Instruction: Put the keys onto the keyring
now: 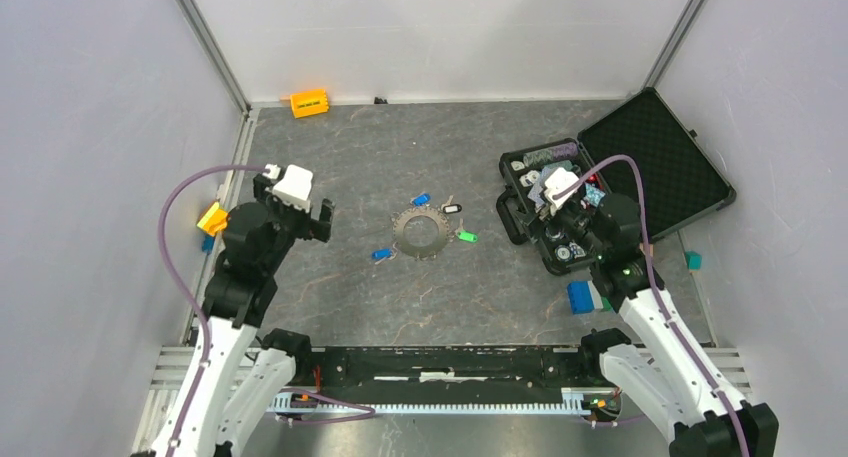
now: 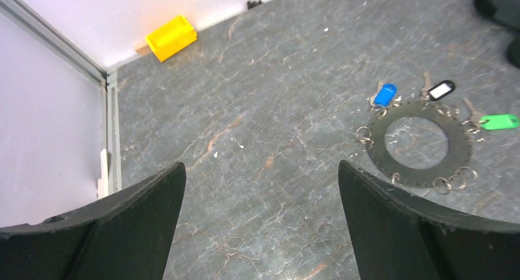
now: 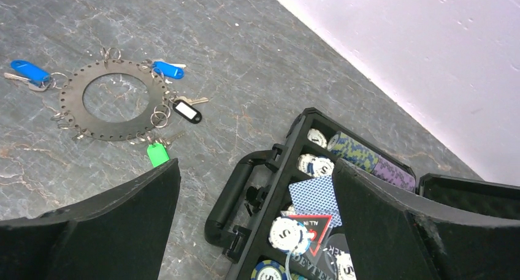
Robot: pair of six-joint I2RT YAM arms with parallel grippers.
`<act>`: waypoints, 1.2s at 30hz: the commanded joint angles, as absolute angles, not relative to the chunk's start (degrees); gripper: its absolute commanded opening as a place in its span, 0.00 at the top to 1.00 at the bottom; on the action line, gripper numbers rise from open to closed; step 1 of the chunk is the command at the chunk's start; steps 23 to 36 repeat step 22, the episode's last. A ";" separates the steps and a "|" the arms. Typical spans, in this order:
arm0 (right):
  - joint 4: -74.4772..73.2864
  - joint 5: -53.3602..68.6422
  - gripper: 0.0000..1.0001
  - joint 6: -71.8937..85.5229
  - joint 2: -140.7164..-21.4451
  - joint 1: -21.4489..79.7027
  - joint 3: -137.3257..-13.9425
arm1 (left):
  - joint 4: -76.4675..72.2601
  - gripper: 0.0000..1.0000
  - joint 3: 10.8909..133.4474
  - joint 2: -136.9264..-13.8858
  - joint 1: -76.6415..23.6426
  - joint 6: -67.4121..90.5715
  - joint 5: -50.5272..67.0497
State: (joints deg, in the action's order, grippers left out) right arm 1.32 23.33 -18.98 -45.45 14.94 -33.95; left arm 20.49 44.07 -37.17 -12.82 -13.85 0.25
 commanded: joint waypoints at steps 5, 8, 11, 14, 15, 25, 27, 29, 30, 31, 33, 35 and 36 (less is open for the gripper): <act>6.14 20.97 0.02 -21.18 -38.96 14.68 -29.82 | 29.71 0.00 47.38 -31.56 -12.74 -16.20 5.62; 6.59 20.55 0.02 -21.50 -39.28 14.68 -29.36 | 29.71 0.00 47.36 -31.62 -12.79 -14.00 6.72; 6.37 20.33 0.02 -21.97 -40.28 14.68 -29.35 | 29.58 0.00 47.18 -31.94 -12.66 -12.92 6.53; 6.00 20.46 0.02 -21.89 -40.93 14.67 -29.84 | 28.79 0.00 45.86 -32.25 -12.66 -12.56 5.80; 5.91 20.50 0.02 -21.80 -40.97 14.67 -29.90 | 28.45 0.00 45.35 -32.47 -12.66 -12.44 5.85; 6.19 20.03 0.02 -22.32 -41.56 14.67 -28.94 | 27.34 0.00 43.21 -32.53 -12.62 -12.46 6.76; 6.19 20.03 0.02 -22.32 -41.56 14.67 -28.94 | 27.34 0.00 43.21 -32.53 -12.62 -12.46 6.76; 6.19 20.03 0.02 -22.32 -41.56 14.67 -28.94 | 27.34 0.00 43.21 -32.53 -12.62 -12.46 6.76; 6.19 20.03 0.02 -22.32 -41.56 14.67 -28.94 | 27.34 0.00 43.21 -32.53 -12.62 -12.46 6.76; 6.19 20.03 0.02 -22.32 -41.56 14.67 -28.94 | 27.34 0.00 43.21 -32.53 -12.62 -12.46 6.76; 6.19 20.03 0.02 -22.32 -41.56 14.67 -28.94 | 27.34 0.00 43.21 -32.53 -12.62 -12.46 6.76; 6.19 20.03 0.02 -22.32 -41.56 14.67 -28.94 | 27.34 0.00 43.21 -32.53 -12.62 -12.46 6.76; 6.19 20.03 0.02 -22.32 -41.56 14.67 -28.94 | 27.34 0.00 43.21 -32.53 -12.62 -12.46 6.76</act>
